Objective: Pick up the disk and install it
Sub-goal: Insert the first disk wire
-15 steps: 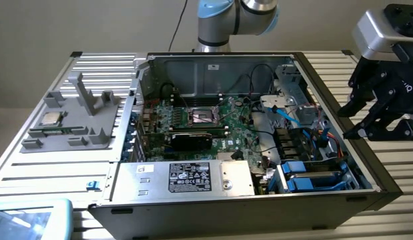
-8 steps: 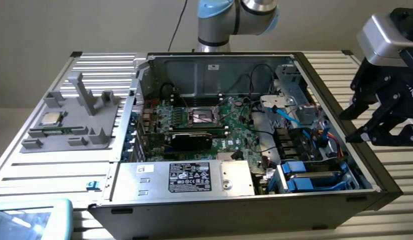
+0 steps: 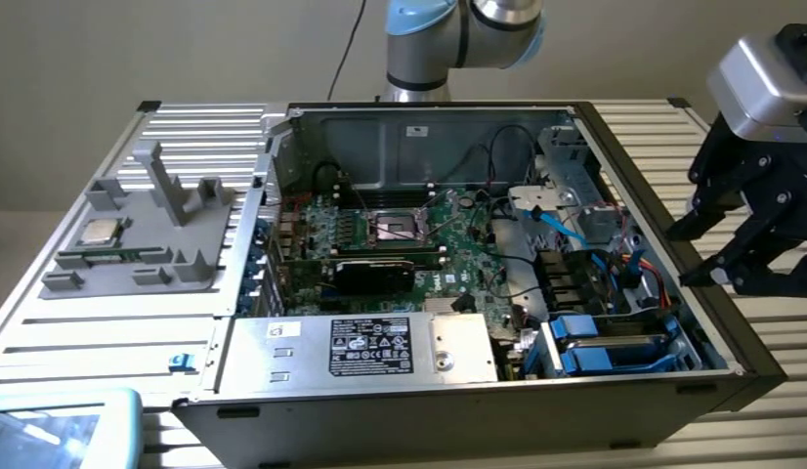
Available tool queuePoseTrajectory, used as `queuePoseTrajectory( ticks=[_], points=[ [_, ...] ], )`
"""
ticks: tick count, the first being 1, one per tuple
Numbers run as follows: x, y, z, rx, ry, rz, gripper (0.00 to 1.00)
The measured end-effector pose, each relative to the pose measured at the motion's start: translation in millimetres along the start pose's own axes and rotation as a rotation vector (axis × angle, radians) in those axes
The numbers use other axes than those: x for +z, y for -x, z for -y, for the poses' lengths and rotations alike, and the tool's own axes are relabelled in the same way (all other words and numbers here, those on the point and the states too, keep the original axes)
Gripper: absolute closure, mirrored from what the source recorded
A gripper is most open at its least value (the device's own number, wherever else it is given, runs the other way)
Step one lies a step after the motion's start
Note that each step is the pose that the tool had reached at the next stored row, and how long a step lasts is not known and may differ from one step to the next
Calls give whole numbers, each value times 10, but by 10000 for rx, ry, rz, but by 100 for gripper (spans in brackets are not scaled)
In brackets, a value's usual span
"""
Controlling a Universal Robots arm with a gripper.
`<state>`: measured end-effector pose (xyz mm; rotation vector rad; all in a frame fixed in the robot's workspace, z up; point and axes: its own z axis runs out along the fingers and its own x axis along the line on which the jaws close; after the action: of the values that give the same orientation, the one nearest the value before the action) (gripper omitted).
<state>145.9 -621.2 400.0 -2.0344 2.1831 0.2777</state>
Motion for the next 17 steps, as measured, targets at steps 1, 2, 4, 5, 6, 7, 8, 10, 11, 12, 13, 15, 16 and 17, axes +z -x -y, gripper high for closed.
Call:
queuePoseTrajectory(
  ticks=[1,2,4,5,6,7,8,10,11,12,13,15,16,17],
  points=[
    [-4,-16,1,-10,4,23,56],
    [-11,-50,4,-23,13,96,56],
    [-21,-88,7,-30,26,260,56],
    [-23,-105,7,-33,32,356,56],
    [-25,-118,8,-37,38,420,56],
    [-25,-126,10,-46,43,448,56],
    [-26,-130,13,-62,50,463,56],
    [-27,-139,19,-102,65,517,56],
    [-27,-143,22,-122,74,552,56],
    [-28,-145,24,-146,83,585,56],
    [-27,-147,26,-175,93,616,56],
    [-28,-157,26,-248,114,648,56],
    [-28,-161,27,-309,131,648,56],
    [-28,-169,28,-368,147,645,56]
  ],
)
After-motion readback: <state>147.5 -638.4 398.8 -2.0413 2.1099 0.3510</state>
